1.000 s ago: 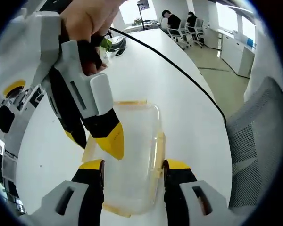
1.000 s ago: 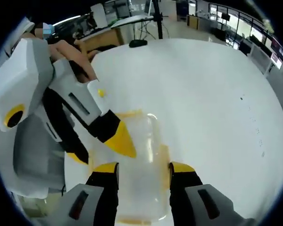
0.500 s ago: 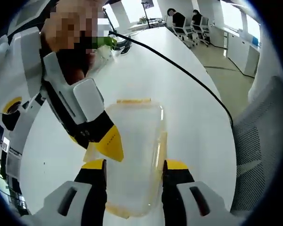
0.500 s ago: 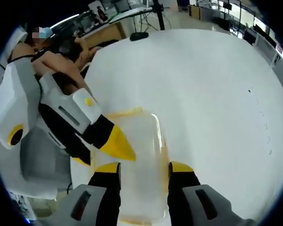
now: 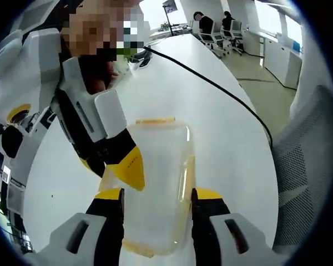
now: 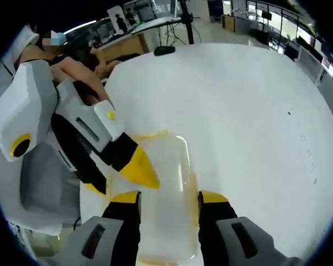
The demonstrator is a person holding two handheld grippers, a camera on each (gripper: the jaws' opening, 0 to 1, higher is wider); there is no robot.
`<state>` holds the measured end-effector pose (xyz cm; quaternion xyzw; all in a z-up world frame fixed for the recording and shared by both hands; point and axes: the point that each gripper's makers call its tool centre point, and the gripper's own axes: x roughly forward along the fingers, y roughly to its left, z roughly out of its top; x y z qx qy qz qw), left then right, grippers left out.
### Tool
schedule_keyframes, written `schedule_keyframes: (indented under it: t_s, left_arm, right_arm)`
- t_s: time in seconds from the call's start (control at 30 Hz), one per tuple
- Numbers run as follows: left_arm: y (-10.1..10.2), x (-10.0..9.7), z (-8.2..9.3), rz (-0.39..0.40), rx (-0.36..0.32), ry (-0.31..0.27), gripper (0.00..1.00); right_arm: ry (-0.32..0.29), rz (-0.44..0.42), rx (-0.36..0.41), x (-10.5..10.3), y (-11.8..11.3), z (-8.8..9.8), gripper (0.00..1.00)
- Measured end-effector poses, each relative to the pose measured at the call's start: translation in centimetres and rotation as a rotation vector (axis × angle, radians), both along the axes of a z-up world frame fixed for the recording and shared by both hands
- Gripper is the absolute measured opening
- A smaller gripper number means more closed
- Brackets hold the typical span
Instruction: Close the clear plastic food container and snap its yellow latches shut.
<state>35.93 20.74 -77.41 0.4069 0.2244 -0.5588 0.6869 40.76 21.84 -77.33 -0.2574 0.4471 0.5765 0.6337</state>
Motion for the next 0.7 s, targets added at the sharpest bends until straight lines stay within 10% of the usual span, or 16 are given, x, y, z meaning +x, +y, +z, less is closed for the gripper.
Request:
schedule_keyframes:
  t_s: [0.7]
  left_arm:
    - [0.7, 0.4, 0.9, -0.03, -0.02, 0.039, 0.69]
  right_arm:
    - [-0.155, -0.149, 0.13, 0.3, -1.0, 1.2, 0.53]
